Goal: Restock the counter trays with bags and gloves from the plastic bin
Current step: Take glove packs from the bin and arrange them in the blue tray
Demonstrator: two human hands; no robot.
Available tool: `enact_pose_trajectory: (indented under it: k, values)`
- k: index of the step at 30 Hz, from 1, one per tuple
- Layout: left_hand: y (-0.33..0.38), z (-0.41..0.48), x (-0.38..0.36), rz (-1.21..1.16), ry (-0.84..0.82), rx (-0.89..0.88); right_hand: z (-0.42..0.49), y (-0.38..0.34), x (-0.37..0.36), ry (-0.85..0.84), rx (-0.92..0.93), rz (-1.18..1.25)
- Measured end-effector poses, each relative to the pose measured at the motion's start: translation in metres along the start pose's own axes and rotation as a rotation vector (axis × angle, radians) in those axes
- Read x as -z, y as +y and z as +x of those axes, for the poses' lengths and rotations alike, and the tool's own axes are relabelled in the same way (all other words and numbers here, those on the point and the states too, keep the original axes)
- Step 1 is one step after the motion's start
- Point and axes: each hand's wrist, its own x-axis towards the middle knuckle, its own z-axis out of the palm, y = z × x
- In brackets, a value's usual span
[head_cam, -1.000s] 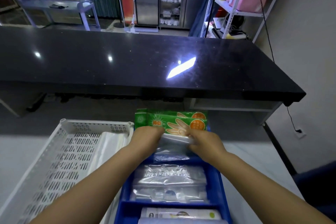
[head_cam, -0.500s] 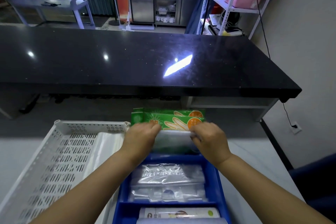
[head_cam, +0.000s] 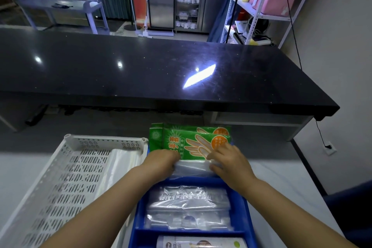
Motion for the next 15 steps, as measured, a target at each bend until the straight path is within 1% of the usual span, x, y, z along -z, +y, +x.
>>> enact_pose_trajectory:
  k: [2,3,5,6,7,10,11,12,15]
  values:
    - [-0.001,-0.004,0.009,0.005,0.031,0.0,0.001,0.001,-0.004,-0.058,0.002,-0.007]
    - [-0.003,-0.007,0.014,0.004,0.109,-0.007,0.001,0.002,-0.006,-0.094,-0.006,-0.01]
    - [-0.006,-0.017,0.017,-0.015,0.329,-0.061,0.003,0.002,-0.009,-0.129,-0.024,-0.016]
    - [-0.006,-0.021,0.016,-0.037,0.385,-0.112,0.004,0.003,-0.01,-0.133,-0.036,-0.011]
    - [-0.004,-0.026,0.014,-0.055,0.371,-0.162,0.005,0.003,-0.011,-0.142,-0.049,-0.003]
    - [0.003,-0.031,0.0,-0.025,0.226,-0.234,0.008,0.002,-0.008,-0.194,-0.095,0.045]
    - [0.003,-0.03,-0.004,-0.02,0.227,-0.233,0.008,0.003,-0.005,-0.18,-0.118,0.073]
    - [0.002,-0.029,-0.005,-0.042,0.258,-0.225,0.009,0.004,-0.001,-0.129,-0.146,0.108]
    - [0.002,-0.028,-0.005,-0.147,0.4,-0.181,0.009,0.012,0.013,0.071,-0.266,0.243]
